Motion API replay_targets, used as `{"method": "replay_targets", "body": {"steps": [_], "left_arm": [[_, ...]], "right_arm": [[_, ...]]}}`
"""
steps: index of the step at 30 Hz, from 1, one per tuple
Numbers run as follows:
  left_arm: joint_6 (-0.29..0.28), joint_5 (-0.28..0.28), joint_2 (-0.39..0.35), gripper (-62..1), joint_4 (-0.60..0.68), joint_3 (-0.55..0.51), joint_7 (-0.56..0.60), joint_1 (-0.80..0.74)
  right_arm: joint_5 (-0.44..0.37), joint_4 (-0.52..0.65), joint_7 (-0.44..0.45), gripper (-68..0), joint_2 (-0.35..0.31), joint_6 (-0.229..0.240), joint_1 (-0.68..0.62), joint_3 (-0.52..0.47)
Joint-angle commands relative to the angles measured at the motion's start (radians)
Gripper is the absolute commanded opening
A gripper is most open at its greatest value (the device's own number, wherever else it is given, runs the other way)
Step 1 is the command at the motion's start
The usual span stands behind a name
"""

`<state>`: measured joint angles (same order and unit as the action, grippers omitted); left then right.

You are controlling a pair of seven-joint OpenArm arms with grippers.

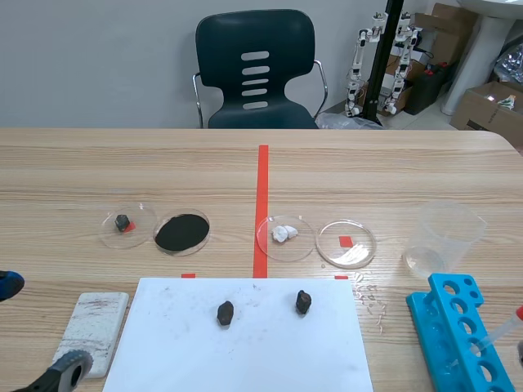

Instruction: Pick up the dropper by the top with the right hand

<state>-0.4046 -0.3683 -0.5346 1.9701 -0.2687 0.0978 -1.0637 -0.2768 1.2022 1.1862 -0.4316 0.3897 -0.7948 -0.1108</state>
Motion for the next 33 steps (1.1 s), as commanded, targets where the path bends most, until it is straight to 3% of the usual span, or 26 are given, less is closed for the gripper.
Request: {"method": "replay_targets", "body": {"steps": [1,10,33], "left_arm": [[-0.002,-0.01,0.007,1.4,0.008,-0.001,0.014,0.003],[-0.002,-0.01,0.007,1.4,0.008,-0.001,0.014,0.003],[-0.002,-0.01,0.007,1.4,0.008,-0.001,0.013,0.003]], "right_arm": [[0.015,0.014,0.016,-7.1,-0.005,0.004,0.021,-0.006],[0.118,0.014,-0.027,-7.1,-0.005,0.004,0.095,-0.006],[0.128,0.014,-0.002,-7.1,-0.006,0.004,0.125,0.033]]}}
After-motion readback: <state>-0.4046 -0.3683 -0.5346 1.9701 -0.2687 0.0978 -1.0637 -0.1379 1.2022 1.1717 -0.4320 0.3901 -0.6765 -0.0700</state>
